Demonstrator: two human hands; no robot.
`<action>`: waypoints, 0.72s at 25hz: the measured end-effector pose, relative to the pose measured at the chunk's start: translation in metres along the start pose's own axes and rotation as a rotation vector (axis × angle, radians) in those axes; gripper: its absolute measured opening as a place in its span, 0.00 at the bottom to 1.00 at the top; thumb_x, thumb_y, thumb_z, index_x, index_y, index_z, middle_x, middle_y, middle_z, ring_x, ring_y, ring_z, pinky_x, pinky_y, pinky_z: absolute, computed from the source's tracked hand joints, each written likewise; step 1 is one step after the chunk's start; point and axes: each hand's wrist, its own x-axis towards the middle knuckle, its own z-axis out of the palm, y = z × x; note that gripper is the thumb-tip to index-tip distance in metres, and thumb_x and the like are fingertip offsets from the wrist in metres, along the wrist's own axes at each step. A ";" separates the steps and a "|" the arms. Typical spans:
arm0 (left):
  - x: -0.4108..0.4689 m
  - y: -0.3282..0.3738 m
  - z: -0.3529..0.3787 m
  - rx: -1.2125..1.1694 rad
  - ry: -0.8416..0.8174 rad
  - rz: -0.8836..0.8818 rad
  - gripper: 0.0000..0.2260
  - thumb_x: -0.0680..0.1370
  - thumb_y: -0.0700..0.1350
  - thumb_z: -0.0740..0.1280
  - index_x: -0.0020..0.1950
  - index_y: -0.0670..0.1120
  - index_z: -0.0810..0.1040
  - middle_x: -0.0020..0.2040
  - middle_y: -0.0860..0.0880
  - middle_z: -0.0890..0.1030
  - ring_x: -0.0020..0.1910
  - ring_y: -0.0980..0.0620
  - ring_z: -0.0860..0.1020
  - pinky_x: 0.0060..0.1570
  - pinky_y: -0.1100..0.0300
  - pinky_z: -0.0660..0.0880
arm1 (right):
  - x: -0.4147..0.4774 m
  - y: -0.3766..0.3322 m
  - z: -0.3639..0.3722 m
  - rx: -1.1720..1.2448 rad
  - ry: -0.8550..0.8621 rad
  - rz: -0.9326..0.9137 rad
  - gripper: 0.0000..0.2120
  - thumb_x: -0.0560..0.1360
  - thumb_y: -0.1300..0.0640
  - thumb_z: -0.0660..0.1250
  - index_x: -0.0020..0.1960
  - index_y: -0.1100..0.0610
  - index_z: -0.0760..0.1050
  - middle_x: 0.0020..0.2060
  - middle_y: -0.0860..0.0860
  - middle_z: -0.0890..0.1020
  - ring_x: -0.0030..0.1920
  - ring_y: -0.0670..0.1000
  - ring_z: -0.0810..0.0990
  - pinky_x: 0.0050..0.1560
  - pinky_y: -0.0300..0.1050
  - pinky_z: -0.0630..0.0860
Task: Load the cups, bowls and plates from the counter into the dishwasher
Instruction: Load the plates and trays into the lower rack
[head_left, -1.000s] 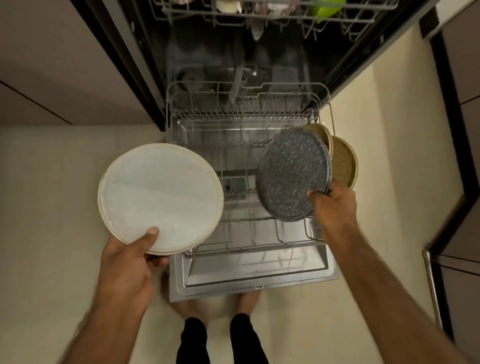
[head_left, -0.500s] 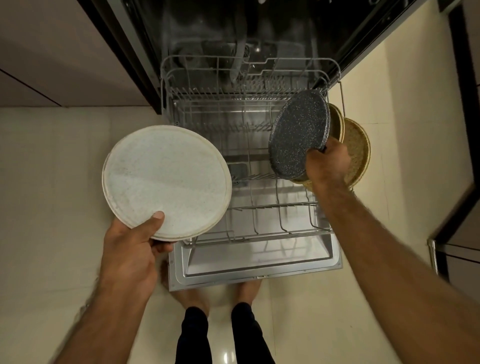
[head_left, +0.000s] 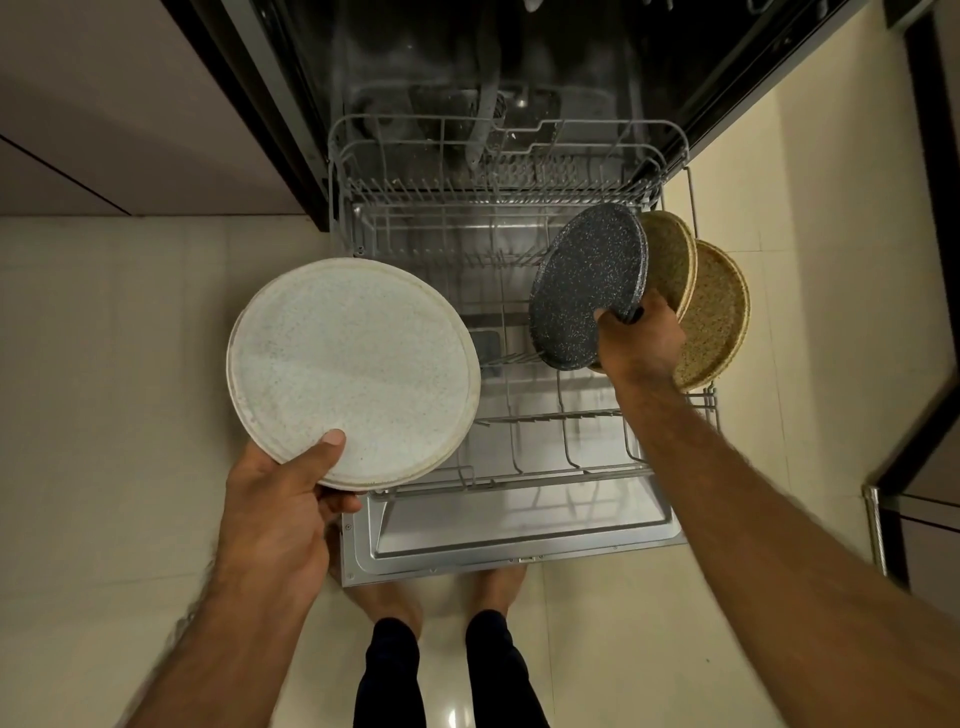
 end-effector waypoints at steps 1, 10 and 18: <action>0.000 0.000 0.001 0.001 0.000 -0.002 0.14 0.79 0.35 0.69 0.57 0.53 0.80 0.53 0.50 0.85 0.38 0.51 0.81 0.25 0.62 0.75 | 0.001 0.000 0.000 0.019 0.009 -0.007 0.18 0.75 0.57 0.72 0.64 0.56 0.77 0.54 0.49 0.83 0.49 0.48 0.81 0.49 0.39 0.80; -0.001 -0.003 0.010 -0.014 -0.033 -0.057 0.15 0.77 0.35 0.70 0.58 0.52 0.81 0.52 0.51 0.86 0.41 0.50 0.81 0.26 0.61 0.74 | -0.048 -0.028 -0.010 0.054 -0.217 -0.211 0.38 0.78 0.49 0.72 0.80 0.55 0.57 0.69 0.51 0.76 0.66 0.48 0.76 0.66 0.46 0.73; 0.000 -0.015 0.020 0.107 -0.028 -0.054 0.18 0.79 0.41 0.72 0.67 0.47 0.75 0.54 0.42 0.84 0.32 0.49 0.80 0.24 0.59 0.74 | -0.062 -0.016 -0.018 0.444 -0.779 0.246 0.11 0.77 0.61 0.71 0.59 0.56 0.80 0.52 0.53 0.85 0.55 0.57 0.83 0.45 0.49 0.83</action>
